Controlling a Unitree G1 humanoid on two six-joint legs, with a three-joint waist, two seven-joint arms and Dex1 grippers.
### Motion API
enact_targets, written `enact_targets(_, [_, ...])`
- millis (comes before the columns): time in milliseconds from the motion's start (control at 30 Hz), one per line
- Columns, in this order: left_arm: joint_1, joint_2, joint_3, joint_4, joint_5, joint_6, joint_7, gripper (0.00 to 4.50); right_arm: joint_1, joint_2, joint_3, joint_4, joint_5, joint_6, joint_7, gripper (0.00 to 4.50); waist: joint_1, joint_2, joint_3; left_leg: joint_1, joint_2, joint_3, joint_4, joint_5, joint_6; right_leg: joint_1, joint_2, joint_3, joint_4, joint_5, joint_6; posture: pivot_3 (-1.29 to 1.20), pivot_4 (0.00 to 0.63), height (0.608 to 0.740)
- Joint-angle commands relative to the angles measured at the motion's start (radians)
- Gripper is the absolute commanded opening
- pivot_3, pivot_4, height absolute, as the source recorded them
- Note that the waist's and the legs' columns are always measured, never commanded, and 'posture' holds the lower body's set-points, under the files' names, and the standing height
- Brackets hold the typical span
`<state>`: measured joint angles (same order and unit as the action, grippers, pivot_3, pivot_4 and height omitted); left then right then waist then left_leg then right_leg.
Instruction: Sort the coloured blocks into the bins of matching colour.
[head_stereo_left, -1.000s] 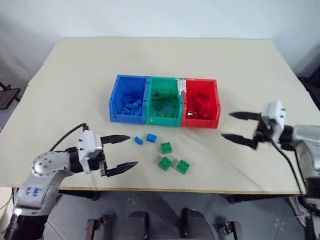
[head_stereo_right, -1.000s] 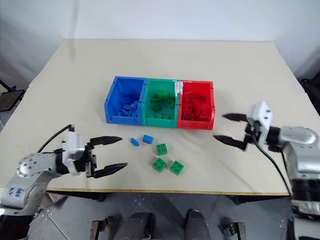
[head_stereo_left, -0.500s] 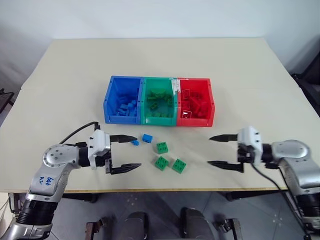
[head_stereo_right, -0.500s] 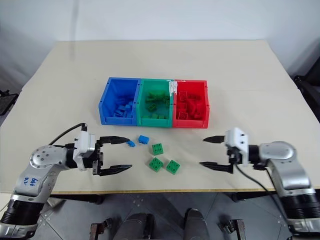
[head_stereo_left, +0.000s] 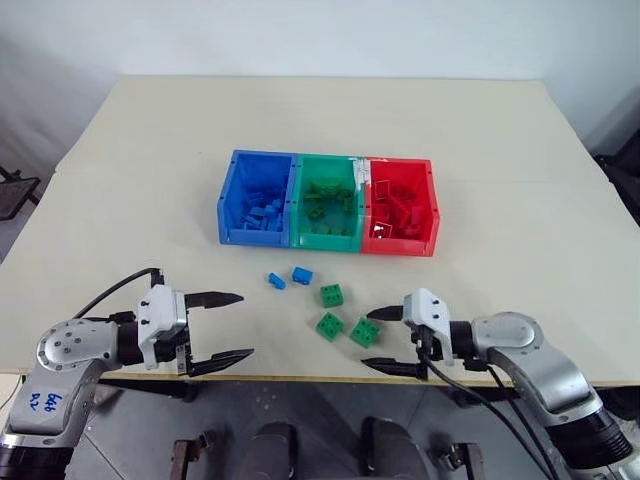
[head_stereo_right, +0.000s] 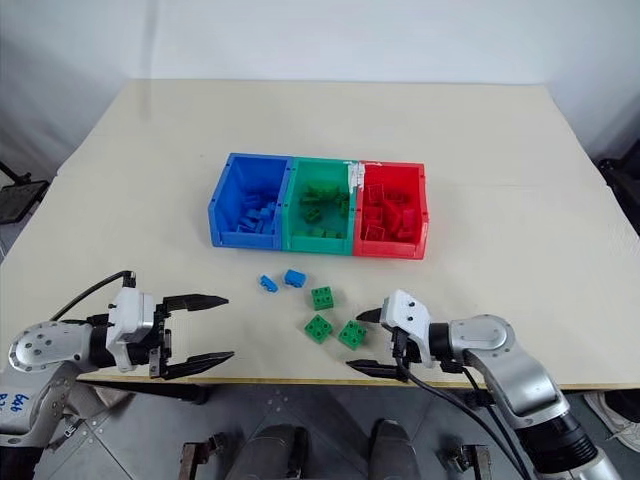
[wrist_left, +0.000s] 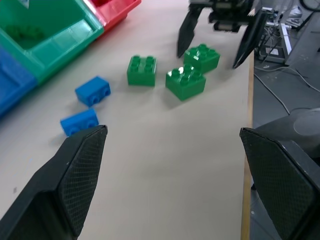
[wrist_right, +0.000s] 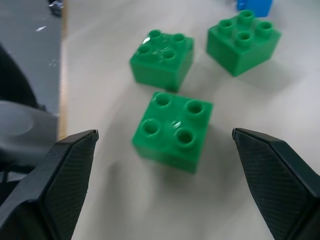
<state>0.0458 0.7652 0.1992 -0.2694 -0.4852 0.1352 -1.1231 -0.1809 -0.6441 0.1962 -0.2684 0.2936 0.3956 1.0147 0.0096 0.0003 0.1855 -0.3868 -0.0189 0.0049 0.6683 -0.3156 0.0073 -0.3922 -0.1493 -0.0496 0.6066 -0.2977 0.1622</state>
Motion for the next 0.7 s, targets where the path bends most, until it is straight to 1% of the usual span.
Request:
enact_targets(33, [0.002,-0.005,0.013,-0.033,-0.02,-0.009,0.003,4.5,-0.002,-0.001,-0.001,-0.014,-0.004,0.004,-0.011,3.3,-0.001,0.0,0.0,0.0,0.0,0.0,0.0,0.0,0.0,0.0,0.0,0.0,0.0,0.0,0.0,0.0,0.15,0.74])
enact_targets(200, [0.002,-0.01,0.009,-0.032,-0.033,0.001,-0.001,4.5,-0.003,-0.014,-0.013,-0.011,0.009,-0.005,0.01,1.54,-0.008,0.0,0.0,0.0,-0.001,0.0,0.0,0.0,0.0,0.0,0.0,0.0,0.0,0.0,0.0,0.0,0.15,0.74])
enact_targets(233, [0.0,-0.011,0.007,-0.031,-0.031,0.0,0.0,4.5,-0.008,-0.015,-0.017,-0.006,0.013,-0.006,0.016,1.45,-0.008,0.0,0.0,0.0,-0.001,0.0,0.0,0.0,0.0,0.0,0.0,0.0,0.0,0.0,0.0,0.0,0.15,0.74])
enact_targets(300, [0.001,-0.026,0.01,-0.033,-0.028,-0.016,0.011,4.5,-0.03,-0.02,-0.032,0.01,0.03,-0.014,0.038,1.45,-0.008,0.0,0.0,0.0,-0.001,0.0,0.0,0.0,0.0,0.0,0.0,0.0,0.0,0.0,0.0,0.0,0.15,0.74])
enact_targets(400, [0.018,-0.053,0.029,-0.048,-0.031,-0.008,0.057,4.5,-0.097,0.003,-0.066,0.037,0.069,-0.012,0.044,1.45,-0.01,0.0,0.0,0.0,-0.001,0.0,0.0,0.0,0.0,0.0,0.0,0.0,0.0,0.0,0.0,0.0,0.15,0.74])
enact_targets(467, [0.046,-0.083,0.066,-0.07,-0.047,0.003,0.11,4.5,-0.18,0.04,-0.092,0.049,0.123,0.025,0.031,1.45,-0.017,0.0,0.0,0.0,0.0,0.001,0.0,0.0,0.0,0.0,0.0,0.0,0.0,0.0,0.0,0.0,0.15,0.74])
enact_targets(533, [0.066,-0.105,0.098,-0.088,-0.056,0.01,0.155,4.5,-0.258,0.078,-0.102,0.075,0.14,0.059,0.0,1.45,-0.017,0.0,0.0,0.0,0.002,0.001,-0.001,0.0,0.0,-0.001,0.001,0.0,0.0,0.0,0.0,0.0,0.15,0.74])
enact_targets(633, [0.107,-0.132,0.156,-0.125,-0.072,0.031,0.228,4.5,-0.417,0.183,-0.102,0.177,0.124,0.09,-0.093,1.45,-0.023,0.0,0.0,0.0,0.004,0.001,-0.001,0.0,-0.001,-0.001,0.001,0.0,0.001,0.0,-0.001,0.0,0.15,0.74])
enact_targets(700, [0.153,-0.151,0.202,-0.148,-0.071,0.03,0.265,4.5,-0.525,0.251,-0.083,0.302,0.05,0.035,-0.167,1.45,-0.024,0.0,0.0,0.0,0.005,0.001,-0.001,0.0,-0.001,-0.002,0.001,0.0,0.002,0.0,-0.001,0.0,0.15,0.74])
